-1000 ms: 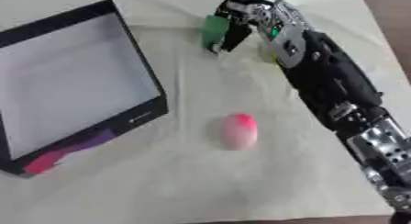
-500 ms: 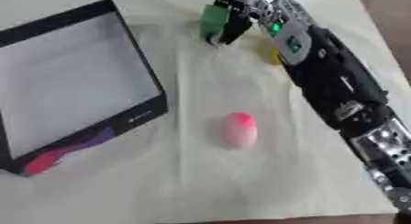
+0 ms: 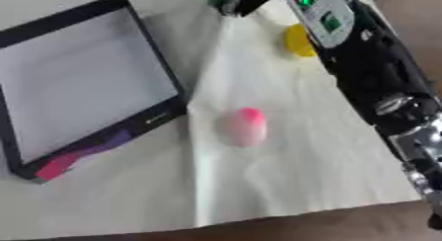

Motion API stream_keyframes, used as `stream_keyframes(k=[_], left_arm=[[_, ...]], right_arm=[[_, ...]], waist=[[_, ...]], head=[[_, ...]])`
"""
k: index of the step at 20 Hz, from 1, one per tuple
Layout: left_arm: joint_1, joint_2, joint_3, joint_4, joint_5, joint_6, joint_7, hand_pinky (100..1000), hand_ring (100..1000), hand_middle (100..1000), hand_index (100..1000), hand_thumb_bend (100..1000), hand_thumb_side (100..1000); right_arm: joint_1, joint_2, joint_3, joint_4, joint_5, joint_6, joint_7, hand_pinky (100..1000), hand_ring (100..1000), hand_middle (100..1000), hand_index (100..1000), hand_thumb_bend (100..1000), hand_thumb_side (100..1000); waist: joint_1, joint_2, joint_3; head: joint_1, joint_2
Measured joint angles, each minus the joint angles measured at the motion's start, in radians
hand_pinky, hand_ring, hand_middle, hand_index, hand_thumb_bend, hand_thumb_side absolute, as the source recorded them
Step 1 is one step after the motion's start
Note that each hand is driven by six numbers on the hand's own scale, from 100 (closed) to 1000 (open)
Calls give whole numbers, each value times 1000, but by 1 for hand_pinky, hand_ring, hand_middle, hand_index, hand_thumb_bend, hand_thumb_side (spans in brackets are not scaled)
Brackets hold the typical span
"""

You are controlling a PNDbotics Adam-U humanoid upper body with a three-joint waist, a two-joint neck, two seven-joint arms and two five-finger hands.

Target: Pick up objects on the table and place them in the box.

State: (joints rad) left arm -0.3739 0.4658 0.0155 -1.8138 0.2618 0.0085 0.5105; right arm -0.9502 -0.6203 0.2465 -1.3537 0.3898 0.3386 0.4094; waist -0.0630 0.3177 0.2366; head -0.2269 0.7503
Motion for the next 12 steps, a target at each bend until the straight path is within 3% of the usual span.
stream_keyframes(k=[3, 12], left_arm=[[1, 0, 0, 0, 0, -1, -1, 730, 594, 791, 836, 333, 612], [0, 0, 0, 0, 0, -3, -3, 731, 594, 792, 837, 331, 614]], right_arm=[[0, -8, 0, -6, -16, 11, -5, 866, 722, 587, 710, 219, 117], [0, -9, 0, -6, -24, 24, 7, 890, 763, 777, 767, 121, 177]], waist=[[0, -2, 1], [0, -2, 1]], head=[[0, 2], [0, 2]])
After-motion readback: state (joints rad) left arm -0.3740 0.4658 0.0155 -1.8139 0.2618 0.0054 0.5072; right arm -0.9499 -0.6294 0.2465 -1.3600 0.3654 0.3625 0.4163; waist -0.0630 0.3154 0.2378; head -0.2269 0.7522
